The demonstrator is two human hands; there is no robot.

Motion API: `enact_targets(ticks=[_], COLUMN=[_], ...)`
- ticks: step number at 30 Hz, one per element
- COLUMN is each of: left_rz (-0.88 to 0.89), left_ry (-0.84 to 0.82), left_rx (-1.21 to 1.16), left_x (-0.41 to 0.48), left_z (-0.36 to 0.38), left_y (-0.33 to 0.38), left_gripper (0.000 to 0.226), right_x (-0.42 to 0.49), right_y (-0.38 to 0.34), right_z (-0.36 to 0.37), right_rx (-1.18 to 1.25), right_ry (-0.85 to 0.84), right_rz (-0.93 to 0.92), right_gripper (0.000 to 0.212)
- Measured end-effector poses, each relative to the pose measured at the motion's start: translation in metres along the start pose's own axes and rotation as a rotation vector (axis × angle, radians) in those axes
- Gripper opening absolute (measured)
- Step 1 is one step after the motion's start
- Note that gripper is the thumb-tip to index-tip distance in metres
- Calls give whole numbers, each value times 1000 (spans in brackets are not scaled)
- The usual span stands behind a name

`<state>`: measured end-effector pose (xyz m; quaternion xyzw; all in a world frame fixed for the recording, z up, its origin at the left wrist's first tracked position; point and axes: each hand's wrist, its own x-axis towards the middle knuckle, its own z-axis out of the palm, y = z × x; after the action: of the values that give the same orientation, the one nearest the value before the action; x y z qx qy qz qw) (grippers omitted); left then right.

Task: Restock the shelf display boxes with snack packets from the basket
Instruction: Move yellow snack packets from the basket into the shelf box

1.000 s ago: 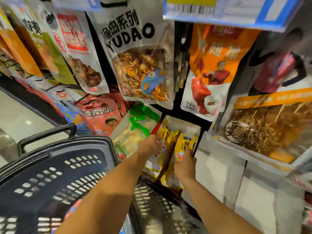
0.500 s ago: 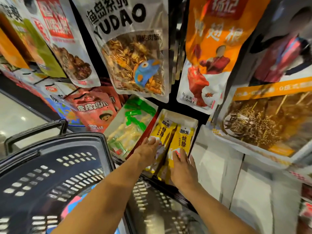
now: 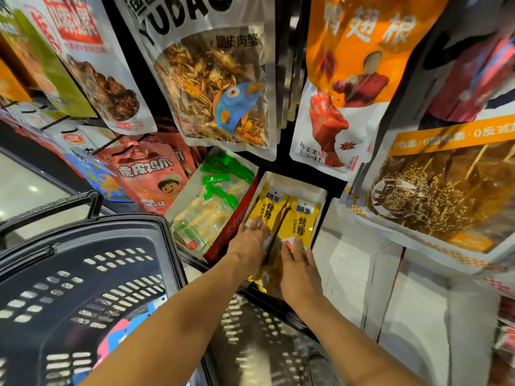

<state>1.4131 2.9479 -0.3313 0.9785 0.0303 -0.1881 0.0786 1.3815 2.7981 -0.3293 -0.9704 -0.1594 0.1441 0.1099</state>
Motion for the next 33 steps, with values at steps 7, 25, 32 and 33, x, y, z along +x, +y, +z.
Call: enact_targets(ticks=[7, 25, 32, 33], left_rz=[-9, -126, -193, -199], left_ry=[22, -78, 315, 383], left_rx=[86, 48, 87, 80], left_x=[-1, -41, -139, -159], left_z=[7, -44, -118, -130], left_y=[0, -11, -40, -46], left_gripper=[83, 51, 33, 33], right_x=[0, 2, -32, -40], right_y=[-1, -3, -47, -58], right_z=[-1, -29, -106, -116], right_rx=[18, 61, 113, 139], right_ry=[-36, 23, 151, 183], right_rz=[31, 11, -86, -104], right_gripper=[77, 55, 45, 46])
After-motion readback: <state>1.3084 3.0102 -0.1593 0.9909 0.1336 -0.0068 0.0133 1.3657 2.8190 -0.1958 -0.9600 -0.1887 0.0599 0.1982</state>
